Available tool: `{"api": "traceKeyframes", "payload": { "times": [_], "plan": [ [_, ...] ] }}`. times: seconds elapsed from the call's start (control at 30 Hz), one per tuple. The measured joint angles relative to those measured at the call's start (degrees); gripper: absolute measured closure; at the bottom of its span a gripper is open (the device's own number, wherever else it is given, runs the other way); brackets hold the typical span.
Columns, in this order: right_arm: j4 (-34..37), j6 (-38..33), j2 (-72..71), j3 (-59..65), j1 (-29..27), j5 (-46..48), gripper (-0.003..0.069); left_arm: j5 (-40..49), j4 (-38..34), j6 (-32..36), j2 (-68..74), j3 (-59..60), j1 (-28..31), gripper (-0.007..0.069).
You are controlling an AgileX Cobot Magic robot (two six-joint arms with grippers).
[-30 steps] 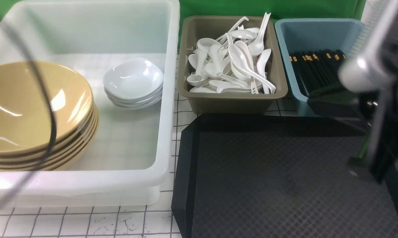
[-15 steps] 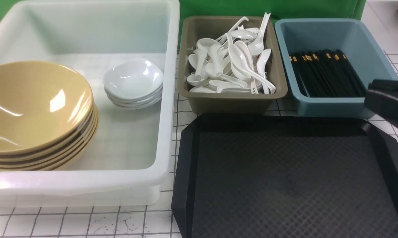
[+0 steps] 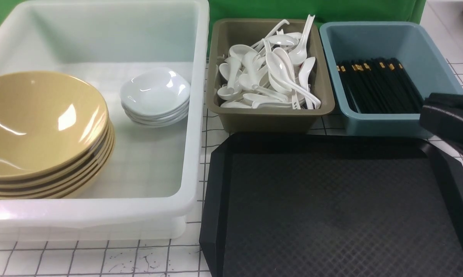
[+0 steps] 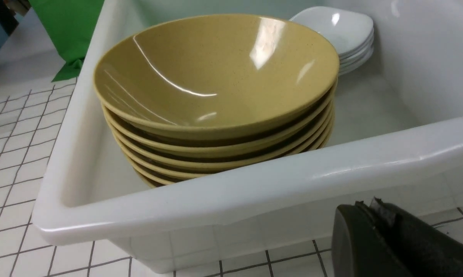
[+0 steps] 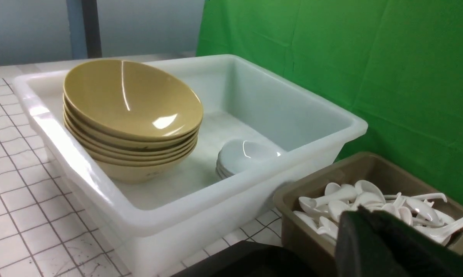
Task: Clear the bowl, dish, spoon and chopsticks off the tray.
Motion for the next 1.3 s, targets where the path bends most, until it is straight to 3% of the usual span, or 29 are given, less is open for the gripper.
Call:
{"api": "traceKeyframes", "payload": {
  "times": [0.37,0.5,0.6,0.7,0.93,1.1,1.3],
  "plan": [
    [0.2,0.0,-0.2,1.3,0.0,-0.6,0.0583,-0.1,0.0,0.0,0.0,0.0,0.0,0.0637],
    [1.5,-2.1,-4.9,7.5,-2.1,-4.5,0.0607,-0.1,0.0,0.0,0.0,0.0,0.0,0.0637],
    [1.9,-3.5,-9.9,15.1,-7.5,-13.6,0.0622,-0.1,0.0,0.0,0.0,0.0,0.0,0.0637],
    [2.6,-2.9,-16.4,23.5,-17.6,-21.3,0.0622,-0.1,0.0,0.0,0.0,0.0,0.0,0.0637],
    [2.8,2.8,-27.8,37.8,-39.5,-17.6,0.0622,-0.1,0.0,0.0,0.0,0.0,0.0,0.0637],
    [2.7,5.8,-34.8,42.7,-46.5,-9.4,0.0622,-0.1,0.0,0.0,0.0,0.0,0.0,0.0637],
    [0.3,8.7,-37.8,42.9,-47.9,0.0,0.0622,-0.1,0.0,0.0,0.0,0.0,0.0,0.0637]
  ]
}}
